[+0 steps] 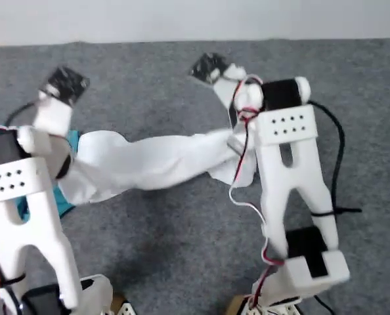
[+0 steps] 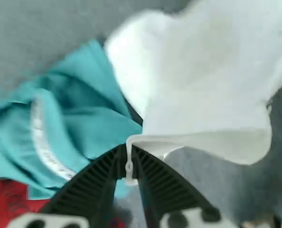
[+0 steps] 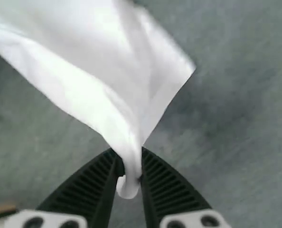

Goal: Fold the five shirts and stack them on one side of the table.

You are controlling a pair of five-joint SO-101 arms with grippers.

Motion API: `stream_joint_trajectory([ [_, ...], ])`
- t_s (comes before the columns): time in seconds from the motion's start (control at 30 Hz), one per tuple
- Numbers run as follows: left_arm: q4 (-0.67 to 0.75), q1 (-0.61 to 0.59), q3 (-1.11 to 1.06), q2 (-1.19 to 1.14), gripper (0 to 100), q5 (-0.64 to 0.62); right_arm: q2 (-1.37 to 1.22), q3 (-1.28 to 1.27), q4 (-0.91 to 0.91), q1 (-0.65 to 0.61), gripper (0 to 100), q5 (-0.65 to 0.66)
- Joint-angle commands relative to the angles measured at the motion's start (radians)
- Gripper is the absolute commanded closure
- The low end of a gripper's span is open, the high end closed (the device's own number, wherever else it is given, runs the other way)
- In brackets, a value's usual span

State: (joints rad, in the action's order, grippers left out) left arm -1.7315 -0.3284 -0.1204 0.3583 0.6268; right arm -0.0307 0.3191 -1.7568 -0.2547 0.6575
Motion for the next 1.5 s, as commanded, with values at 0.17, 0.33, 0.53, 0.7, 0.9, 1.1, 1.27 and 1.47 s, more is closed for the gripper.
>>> stream_joint_trajectory([
  [0.17, 0.031, -0.006, -0.314, 0.069, 100, 0.129, 0.194, -0.439, -0.01, -0.074, 98.8, 0.017],
  [0.33, 0.187, -0.006, -0.429, 0.068, 100, 0.097, 0.194, -0.583, 0.071, -0.125, 94.3, 0.017],
  [0.53, 0.229, -0.006, -0.46, 0.066, 100, 0.097, 0.257, -0.534, -0.042, -0.113, 74.9, 0.014],
  [0.7, 0.264, -0.038, -0.455, 0.066, 100, 0.1, 0.325, -0.54, -0.041, -0.101, 74.7, 0.017],
  [0.9, 0.33, -0.106, -0.463, 0.054, 100, 0.098, 0.257, -0.671, -0.028, -0.147, 74.7, 0.077],
  [1.1, 0.37, -0.143, -0.453, -0.057, 100, 0.097, 0.131, -0.709, 0.128, -0.173, 74.7, 0.078],
  [1.27, 0.393, -0.146, -0.453, -0.094, 100, 0.097, 0.005, -0.7, 0.214, -0.183, 74.7, 0.092],
  [1.47, 0.407, -0.143, -0.453, -0.094, 100, 0.097, -0.084, -0.614, 0.226, -0.18, 74.7, 0.123],
])
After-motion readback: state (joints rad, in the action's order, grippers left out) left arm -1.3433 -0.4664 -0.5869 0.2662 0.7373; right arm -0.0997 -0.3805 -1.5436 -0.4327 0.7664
